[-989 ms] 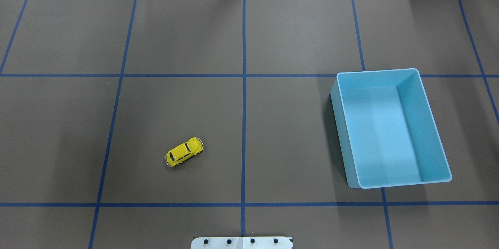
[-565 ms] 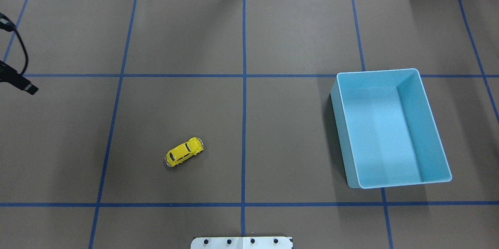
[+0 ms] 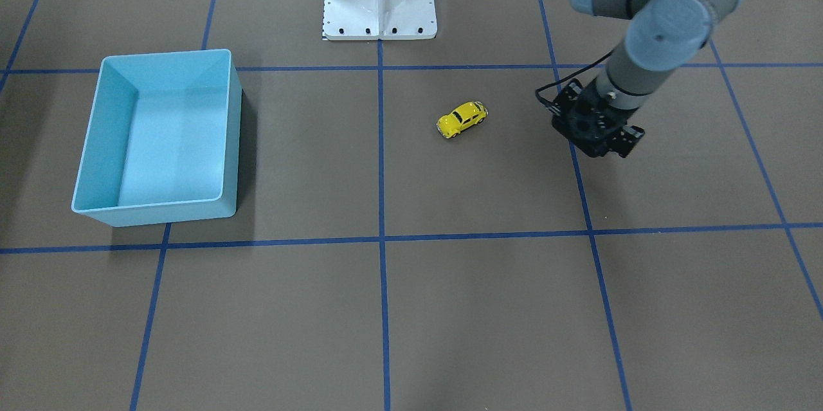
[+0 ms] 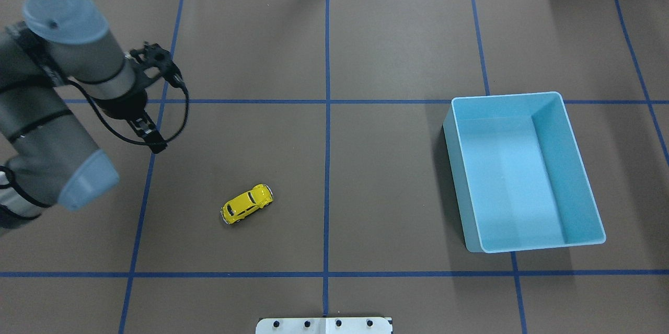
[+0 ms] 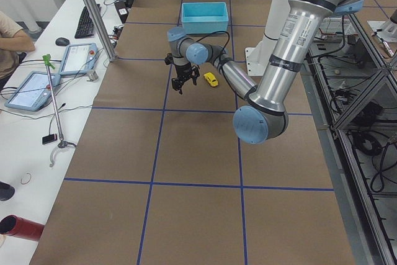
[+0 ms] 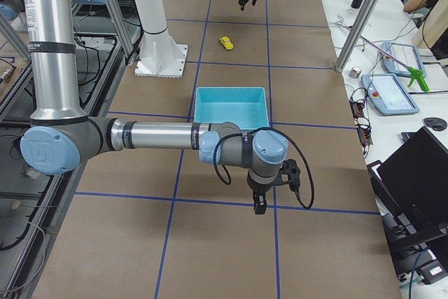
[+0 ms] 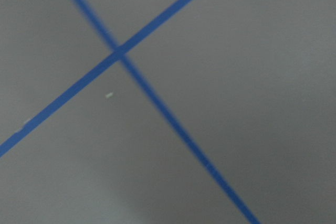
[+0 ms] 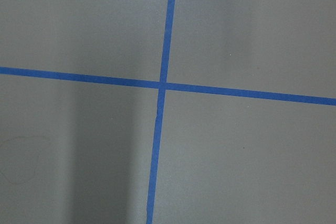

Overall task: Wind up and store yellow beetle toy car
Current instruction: 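Reach the left gripper down onto the yellow beetle toy car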

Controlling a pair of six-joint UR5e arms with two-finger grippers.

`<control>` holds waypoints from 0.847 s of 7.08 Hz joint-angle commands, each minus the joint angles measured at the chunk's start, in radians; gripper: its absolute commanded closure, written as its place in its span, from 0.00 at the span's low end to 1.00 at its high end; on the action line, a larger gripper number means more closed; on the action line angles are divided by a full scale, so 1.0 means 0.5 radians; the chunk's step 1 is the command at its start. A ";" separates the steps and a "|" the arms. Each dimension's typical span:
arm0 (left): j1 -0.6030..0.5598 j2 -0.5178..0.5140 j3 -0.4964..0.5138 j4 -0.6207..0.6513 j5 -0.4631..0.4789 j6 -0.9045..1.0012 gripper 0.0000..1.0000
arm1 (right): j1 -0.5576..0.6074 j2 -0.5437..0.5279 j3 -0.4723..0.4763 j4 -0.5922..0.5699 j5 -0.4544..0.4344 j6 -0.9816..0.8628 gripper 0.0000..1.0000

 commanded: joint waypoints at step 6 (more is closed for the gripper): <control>0.671 -0.608 0.340 0.328 0.502 -0.283 0.00 | 0.008 -0.122 -0.014 0.190 0.017 0.008 0.00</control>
